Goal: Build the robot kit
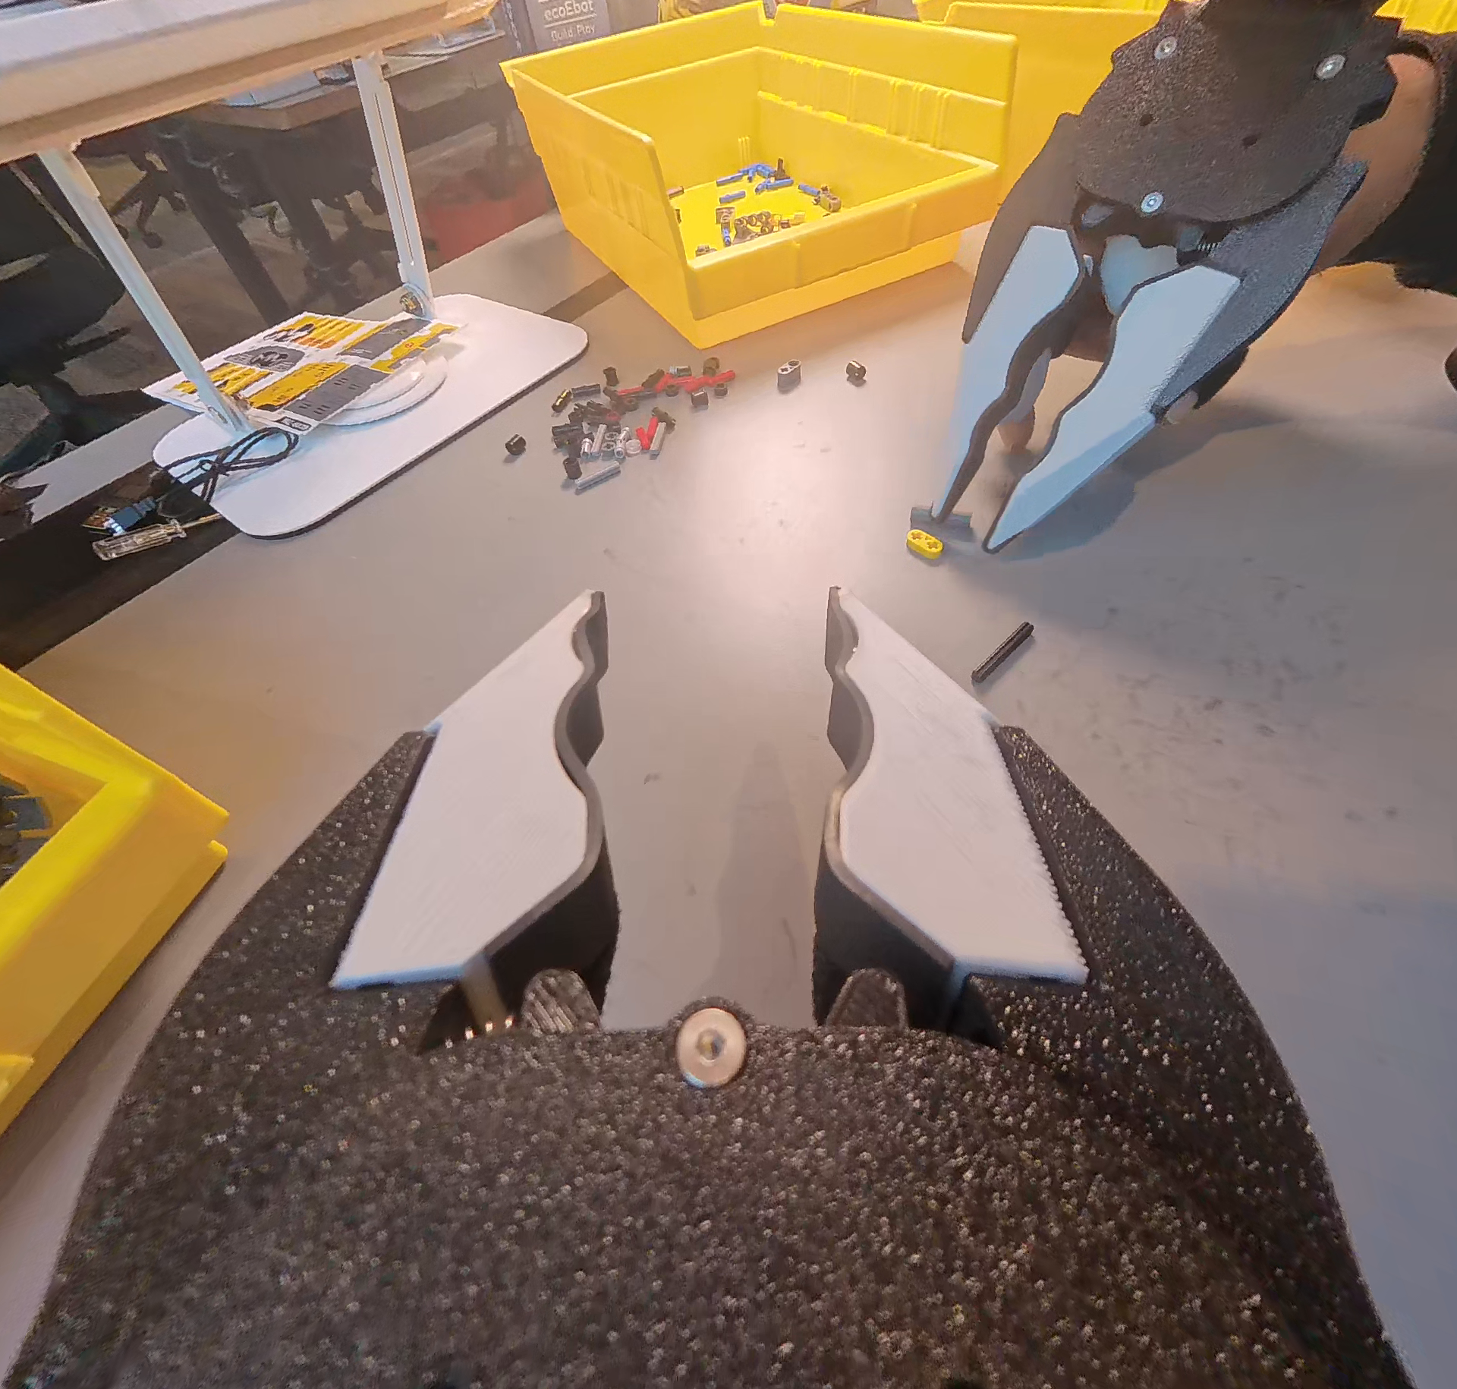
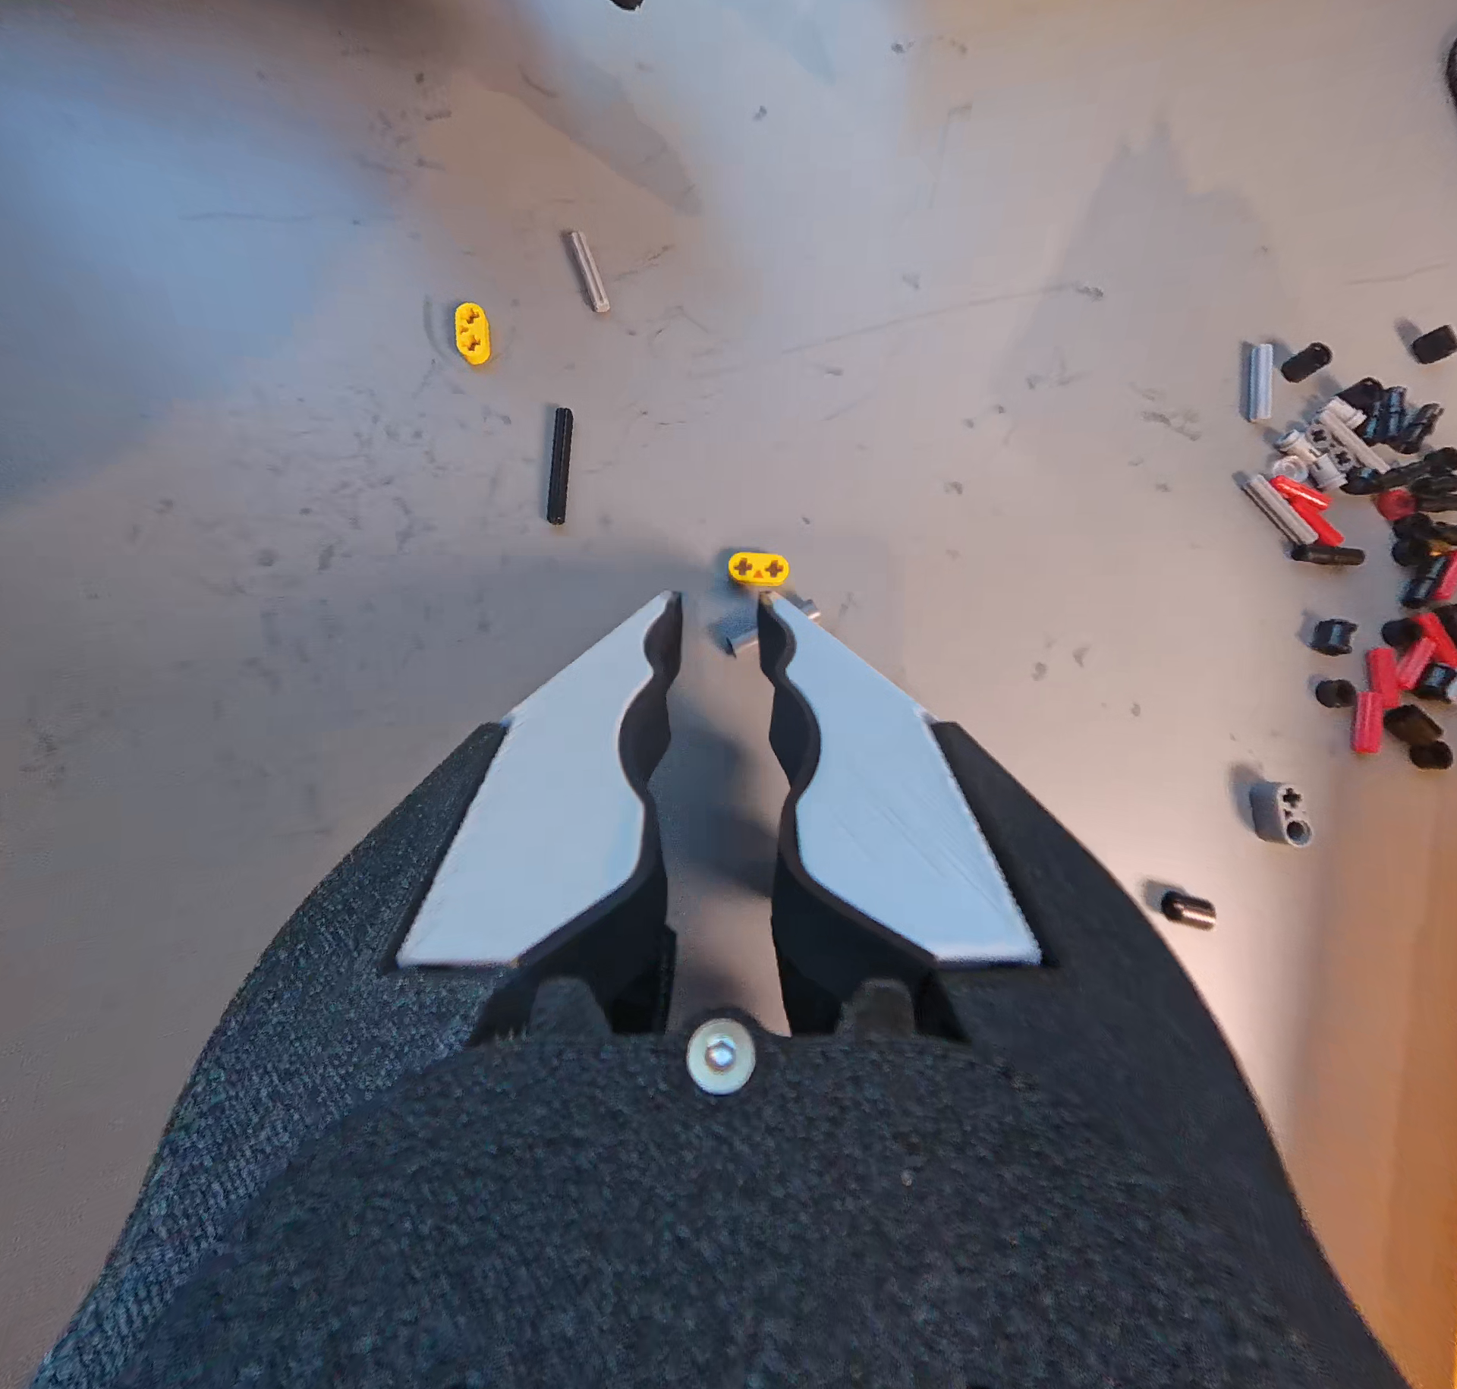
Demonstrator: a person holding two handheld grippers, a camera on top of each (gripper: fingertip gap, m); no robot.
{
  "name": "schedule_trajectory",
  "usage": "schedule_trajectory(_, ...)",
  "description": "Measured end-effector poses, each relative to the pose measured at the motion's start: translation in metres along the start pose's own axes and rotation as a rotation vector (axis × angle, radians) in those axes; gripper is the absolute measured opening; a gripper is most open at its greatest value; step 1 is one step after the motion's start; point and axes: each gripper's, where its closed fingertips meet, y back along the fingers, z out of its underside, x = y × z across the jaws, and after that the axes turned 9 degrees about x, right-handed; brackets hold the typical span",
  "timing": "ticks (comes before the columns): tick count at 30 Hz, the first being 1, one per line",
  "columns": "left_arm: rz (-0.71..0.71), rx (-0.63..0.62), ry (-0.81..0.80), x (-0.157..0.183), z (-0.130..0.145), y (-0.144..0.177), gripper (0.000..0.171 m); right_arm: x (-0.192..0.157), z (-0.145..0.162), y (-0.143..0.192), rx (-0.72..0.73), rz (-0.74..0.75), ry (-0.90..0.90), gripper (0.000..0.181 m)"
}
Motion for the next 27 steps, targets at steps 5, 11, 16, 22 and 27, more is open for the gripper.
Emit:
schedule_trajectory(5,0.005,-0.009,-0.006,0.001,0.001,-0.001,0.055,0.010,0.001,0.001,0.007,0.037,-0.046,0.036)
schedule_trajectory(11,0.007,-0.010,-0.017,0.003,0.002,-0.001,0.054,0.015,0.006,0.002,-0.033,0.065,-0.041,0.021)
schedule_trajectory(16,0.028,-0.015,-0.030,0.007,0.002,-0.001,0.052,0.012,0.009,0.007,-0.054,0.061,-0.020,0.006)
schedule_trajectory(22,0.375,-0.027,-0.033,0.080,-0.011,0.008,0.033,-0.040,-0.055,0.013,0.224,-0.065,0.170,0.007)
schedule_trajectory(27,0.434,-0.077,-0.096,0.103,-0.001,0.006,0.017,-0.071,-0.069,-0.001,0.247,-0.137,0.246,0.007)
